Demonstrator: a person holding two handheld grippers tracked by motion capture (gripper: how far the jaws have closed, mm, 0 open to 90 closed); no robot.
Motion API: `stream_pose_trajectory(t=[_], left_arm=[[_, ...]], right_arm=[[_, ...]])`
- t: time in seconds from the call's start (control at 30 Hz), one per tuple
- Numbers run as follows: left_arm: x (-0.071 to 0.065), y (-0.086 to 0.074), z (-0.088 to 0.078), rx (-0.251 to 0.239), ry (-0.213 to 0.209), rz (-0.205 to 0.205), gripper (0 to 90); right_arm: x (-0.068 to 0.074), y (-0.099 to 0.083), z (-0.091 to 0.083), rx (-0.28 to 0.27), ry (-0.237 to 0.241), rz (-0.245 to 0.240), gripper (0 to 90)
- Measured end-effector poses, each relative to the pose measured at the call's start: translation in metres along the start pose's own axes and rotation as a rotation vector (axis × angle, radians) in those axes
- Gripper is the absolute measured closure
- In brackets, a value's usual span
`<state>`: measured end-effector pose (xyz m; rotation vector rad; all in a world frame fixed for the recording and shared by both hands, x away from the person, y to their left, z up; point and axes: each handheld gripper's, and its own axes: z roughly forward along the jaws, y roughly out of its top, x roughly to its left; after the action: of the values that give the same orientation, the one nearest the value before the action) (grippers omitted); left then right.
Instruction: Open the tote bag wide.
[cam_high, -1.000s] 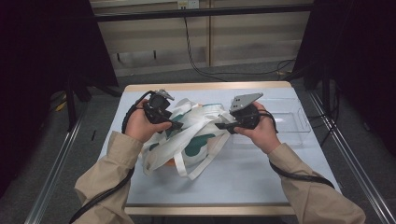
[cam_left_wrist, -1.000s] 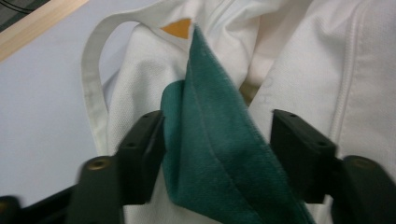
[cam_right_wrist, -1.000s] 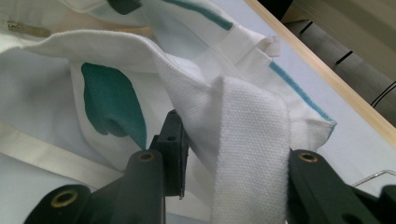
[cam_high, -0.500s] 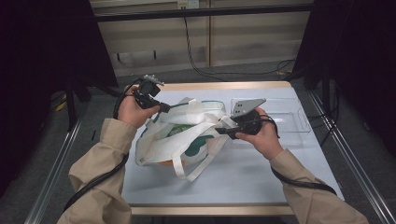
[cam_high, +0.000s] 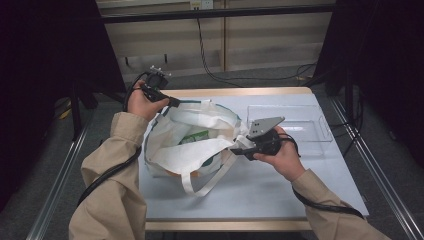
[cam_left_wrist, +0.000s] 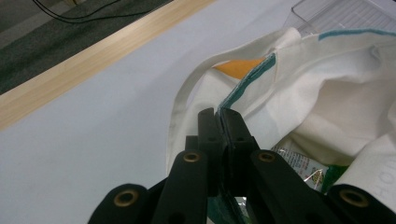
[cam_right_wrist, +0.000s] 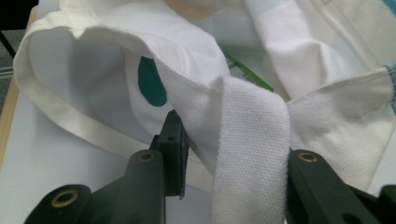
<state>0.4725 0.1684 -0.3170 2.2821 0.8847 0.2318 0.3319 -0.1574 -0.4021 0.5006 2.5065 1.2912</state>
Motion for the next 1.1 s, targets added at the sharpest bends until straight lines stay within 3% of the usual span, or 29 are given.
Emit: stream_pose_trajectory(t=[0.1,0.13,0.2,0.23,0.3,0.33,0.4,0.43,0.53,0.6,0.67,0.73,0.8,0.83,0.9,0.93,0.97,1.0,1.03,1.07,1.1], left_arm=[[0.004,-0.001,0.003,-0.001,-0.014,-0.010,88.2],[0.005,-0.003,0.005,-0.031,-0.030,-0.053,88.2],[0.006,-0.004,0.005,-0.018,-0.029,-0.041,88.1],[0.009,-0.005,0.005,0.004,-0.032,-0.006,88.1],[0.008,-0.006,0.006,0.001,-0.032,-0.021,88.0],[0.006,-0.007,0.007,-0.025,-0.031,-0.058,88.0],[0.006,-0.007,0.005,0.003,-0.030,-0.021,88.1],[0.004,-0.007,0.006,-0.009,-0.026,-0.041,88.1],[0.003,-0.005,0.005,0.001,-0.010,-0.027,88.1],[0.003,-0.005,0.007,-0.018,-0.007,-0.055,88.1],[0.007,-0.005,0.008,0.013,-0.011,-0.037,87.8],[0.006,-0.006,0.009,0.006,-0.012,-0.040,87.5],[0.005,-0.008,0.008,-0.020,-0.021,-0.046,82.8],[0.005,-0.009,0.007,-0.038,-0.015,-0.052,74.0],[0.004,-0.012,0.007,-0.022,-0.053,-0.083,74.1],[0.002,-0.014,0.007,-0.033,-0.050,-0.097,68.1],[0.002,-0.015,0.006,-0.018,-0.056,-0.080,68.1],[0.000,-0.017,0.005,-0.026,-0.059,-0.095,65.5],[-0.001,-0.019,0.004,-0.033,-0.054,-0.104,54.0],[-0.001,-0.021,0.003,-0.023,-0.055,-0.077,54.0],[-0.003,-0.023,0.003,-0.025,-0.054,-0.078,47.3]], right_arm=[[0.003,-0.005,0.001,-0.003,0.003,-0.001,62.4],[0.004,-0.006,0.001,-0.003,0.004,-0.005,62.4],[0.005,-0.007,0.000,-0.006,0.000,-0.010,62.5],[0.006,-0.008,0.000,-0.010,-0.005,-0.012,62.5],[0.007,-0.010,0.000,-0.024,-0.011,-0.010,62.5],[0.007,-0.012,0.000,-0.035,-0.011,0.002,62.5],[0.008,-0.015,0.000,-0.058,-0.017,0.008,62.5],[0.008,-0.015,0.000,-0.058,-0.017,0.008,62.5],[0.009,-0.015,0.000,-0.034,0.001,-0.010,62.6],[0.010,-0.016,-0.001,-0.030,0.009,-0.007,62.6],[0.009,-0.020,-0.002,-0.030,0.019,-0.001,62.6],[0.009,-0.021,-0.001,-0.038,0.019,0.012,62.7],[0.009,-0.020,-0.001,-0.043,0.011,0.016,62.6],[0.009,-0.019,-0.001,-0.044,0.008,0.015,62.7],[0.008,-0.018,-0.001,-0.045,0.007,0.020,62.7],[0.008,-0.017,0.000,-0.047,0.000,0.019,62.7],[0.008,-0.017,0.000,-0.047,0.000,0.019,62.7],[0.008,-0.017,0.001,-0.044,0.005,0.019,62.7],[0.008,-0.018,0.001,-0.045,0.003,0.024,62.7],[0.008,-0.018,0.001,-0.045,0.003,0.024,62.7],[0.008,-0.018,0.001,-0.045,0.007,0.025,62.7]])
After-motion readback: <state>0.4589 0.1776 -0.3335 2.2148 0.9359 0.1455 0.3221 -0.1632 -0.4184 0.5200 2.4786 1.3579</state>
